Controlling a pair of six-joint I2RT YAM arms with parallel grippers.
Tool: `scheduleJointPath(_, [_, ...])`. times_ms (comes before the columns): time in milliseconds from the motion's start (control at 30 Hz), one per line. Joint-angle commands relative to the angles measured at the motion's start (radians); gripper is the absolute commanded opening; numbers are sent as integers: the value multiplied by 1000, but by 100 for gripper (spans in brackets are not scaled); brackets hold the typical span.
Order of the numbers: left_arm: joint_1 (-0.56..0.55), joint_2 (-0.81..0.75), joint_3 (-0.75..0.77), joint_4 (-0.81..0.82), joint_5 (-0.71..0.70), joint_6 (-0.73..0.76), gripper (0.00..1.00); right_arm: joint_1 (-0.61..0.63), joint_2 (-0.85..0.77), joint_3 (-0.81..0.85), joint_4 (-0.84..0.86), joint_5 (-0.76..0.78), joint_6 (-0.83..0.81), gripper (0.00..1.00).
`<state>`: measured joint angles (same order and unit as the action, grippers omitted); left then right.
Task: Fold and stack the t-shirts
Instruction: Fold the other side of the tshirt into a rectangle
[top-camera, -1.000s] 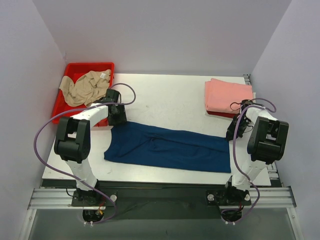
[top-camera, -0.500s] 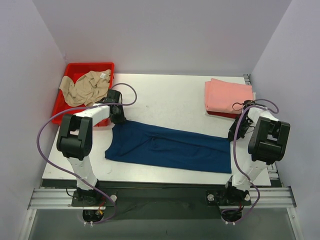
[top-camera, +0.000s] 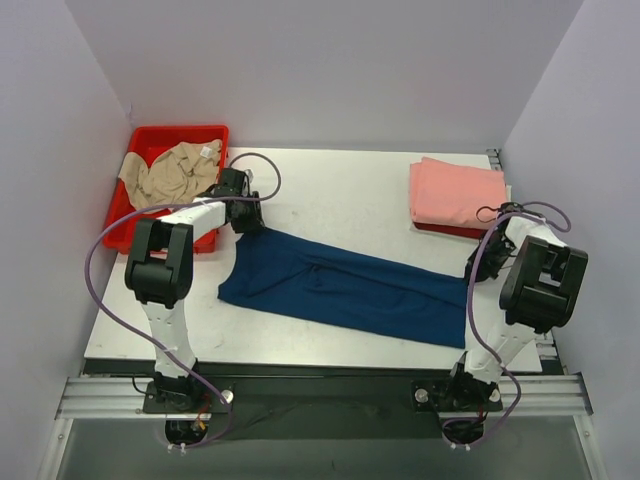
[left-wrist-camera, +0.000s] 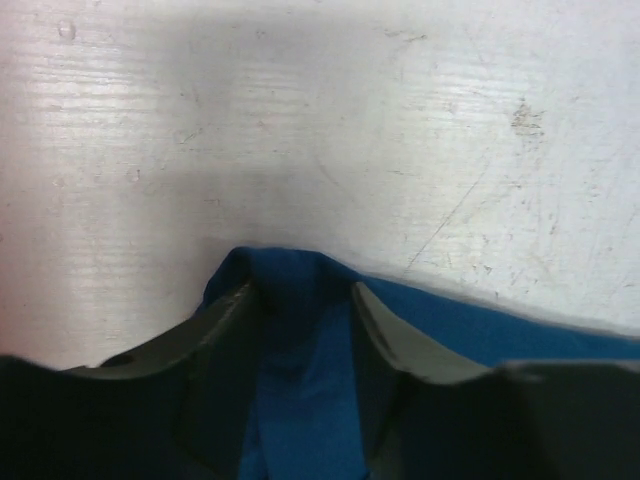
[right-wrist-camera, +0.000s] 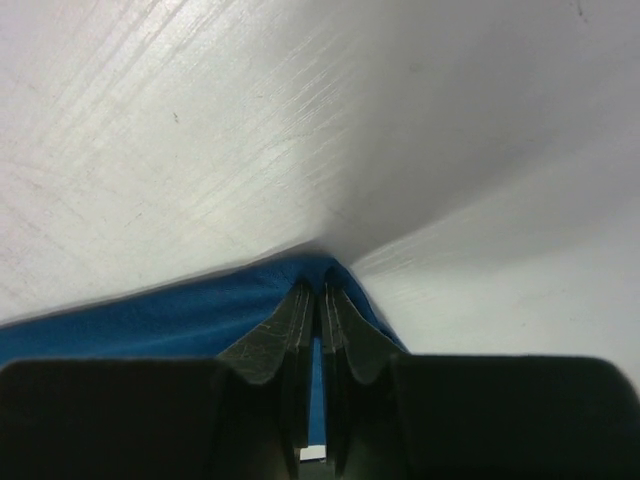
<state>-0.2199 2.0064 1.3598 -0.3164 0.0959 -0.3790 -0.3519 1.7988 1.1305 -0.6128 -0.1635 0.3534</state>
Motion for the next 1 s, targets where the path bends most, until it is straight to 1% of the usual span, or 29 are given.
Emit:
scheduleJointPath(0, [-13,-15,59,24,27,14,52,-4,-64,23,-57,15,-10,10])
scheduleJointPath(67, [-18,-49,73,16,34,12,54,-5,-70,31,-67,6,-11,34])
scheduleJointPath(100, [-19,-61,76,-1,34,6,56,-4,-75,38,-68,1,-14,49])
scheduleJointPath(200, [-39,-115,64,-15,38,0,61,-1,-104,51,-79,-5,-17,57])
scheduleJointPath(333, [-91,-173,25,-33,38,-3,63,25,-163,57,-88,-1,-18,57])
scheduleJointPath(500, [-159,-225,-60,-33,-2,-31,63,103,-231,35,-88,-36,-10,57])
scheduleJointPath(567, [-182,-216,-77,-18,28,-40,64,135,-234,12,-88,-54,-5,57])
scheduleJointPath(600, [-190,-207,-85,-16,40,-46,63,175,-231,3,-87,-57,-1,57])
scheduleJointPath(733, [-228,-178,-93,-20,50,-49,63,246,-217,-63,-50,-64,35,57])
scheduleJointPath(833, [-237,-155,-97,-13,38,-47,62,269,-222,-109,-16,-83,64,57])
scheduleJointPath(967, [-240,-140,-97,-39,-37,-43,59,275,-219,-129,-8,-93,58,57])
